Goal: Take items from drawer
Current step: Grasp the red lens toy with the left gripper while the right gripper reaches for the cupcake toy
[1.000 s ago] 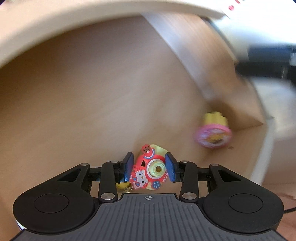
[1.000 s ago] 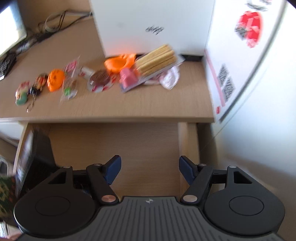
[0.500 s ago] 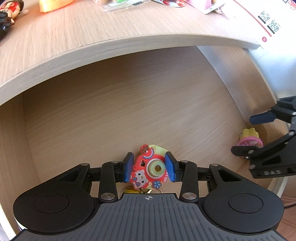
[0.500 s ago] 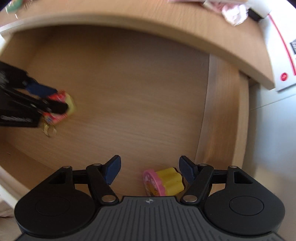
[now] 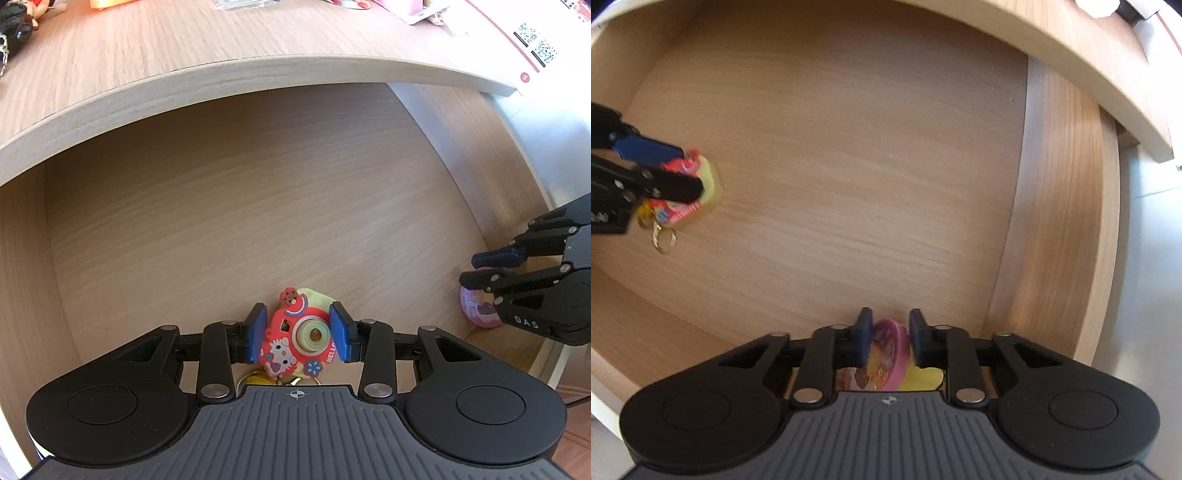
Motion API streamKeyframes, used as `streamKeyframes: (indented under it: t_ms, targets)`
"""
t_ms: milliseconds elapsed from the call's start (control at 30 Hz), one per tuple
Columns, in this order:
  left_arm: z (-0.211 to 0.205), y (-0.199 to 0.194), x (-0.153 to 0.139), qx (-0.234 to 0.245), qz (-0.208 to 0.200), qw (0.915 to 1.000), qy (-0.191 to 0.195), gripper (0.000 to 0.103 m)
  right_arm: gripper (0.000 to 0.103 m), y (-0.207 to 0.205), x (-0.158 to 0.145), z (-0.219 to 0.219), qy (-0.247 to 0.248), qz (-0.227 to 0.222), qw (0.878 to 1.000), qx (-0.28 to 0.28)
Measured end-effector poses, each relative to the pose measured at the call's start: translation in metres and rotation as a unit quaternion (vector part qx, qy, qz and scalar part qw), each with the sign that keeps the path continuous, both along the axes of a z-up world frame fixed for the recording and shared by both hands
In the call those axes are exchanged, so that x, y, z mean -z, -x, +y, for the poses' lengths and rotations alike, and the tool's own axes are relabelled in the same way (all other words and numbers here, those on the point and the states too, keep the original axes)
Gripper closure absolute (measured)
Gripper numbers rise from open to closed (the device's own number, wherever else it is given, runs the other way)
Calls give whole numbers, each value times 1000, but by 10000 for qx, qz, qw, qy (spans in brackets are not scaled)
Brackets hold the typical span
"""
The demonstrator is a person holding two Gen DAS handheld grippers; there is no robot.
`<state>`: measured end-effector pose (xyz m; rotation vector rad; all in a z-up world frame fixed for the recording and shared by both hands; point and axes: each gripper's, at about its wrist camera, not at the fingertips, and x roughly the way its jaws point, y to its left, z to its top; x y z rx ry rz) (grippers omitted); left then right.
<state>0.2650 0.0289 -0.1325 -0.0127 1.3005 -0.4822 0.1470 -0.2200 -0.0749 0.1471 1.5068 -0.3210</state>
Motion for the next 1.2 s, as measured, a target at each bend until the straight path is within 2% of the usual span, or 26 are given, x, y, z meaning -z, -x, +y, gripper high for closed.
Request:
streamKeyframes:
  t_ms: [100, 200, 300, 467, 600, 667, 733, 767, 867, 1067, 1200]
  targets:
    - [0, 1, 0, -8, 23, 10000, -2, 61, 90, -3, -8, 0, 19, -141, 9999, 12]
    - [-6, 0, 3, -9, 26, 10000, -25, 61, 93, -3, -18, -8, -193, -404, 9987, 237]
    - [-2, 1, 2, -63, 36, 10000, -20, 61, 95, -6, -33, -21, -458, -746, 9949, 501]
    - [-3, 4, 3, -169, 5, 9999, -7, 61, 95, -10, -53, -36, -622, -1206, 9876, 785]
    - [-1, 4, 3, -225, 32, 9997, 8, 61, 94, -7, -50, -50, -791, -1351, 9828, 978]
    - [-1, 4, 3, -223, 43, 9997, -3, 61, 84, -9, -47, -50, -776, -1312, 9833, 994]
    - [-2, 4, 3, -223, 57, 9997, -19, 61, 41, -12, -44, -47, -701, -1247, 9851, 950]
    - [-2, 3, 2, -213, 59, 9998, -31, 60, 36, -13, -42, -44, -602, -1222, 9865, 903]
    - [-3, 4, 1, -148, 14, 9998, -95, 59, 35, -15, -28, -36, -409, -994, 9916, 723]
    - [-7, 4, 1, -25, -19, 9998, -198, 57, 36, -19, -3, -31, -442, -725, 9936, 751]
    - [-8, 2, 1, 38, 16, 9998, -199, 56, 45, -22, 0, -31, -481, -777, 9926, 801]
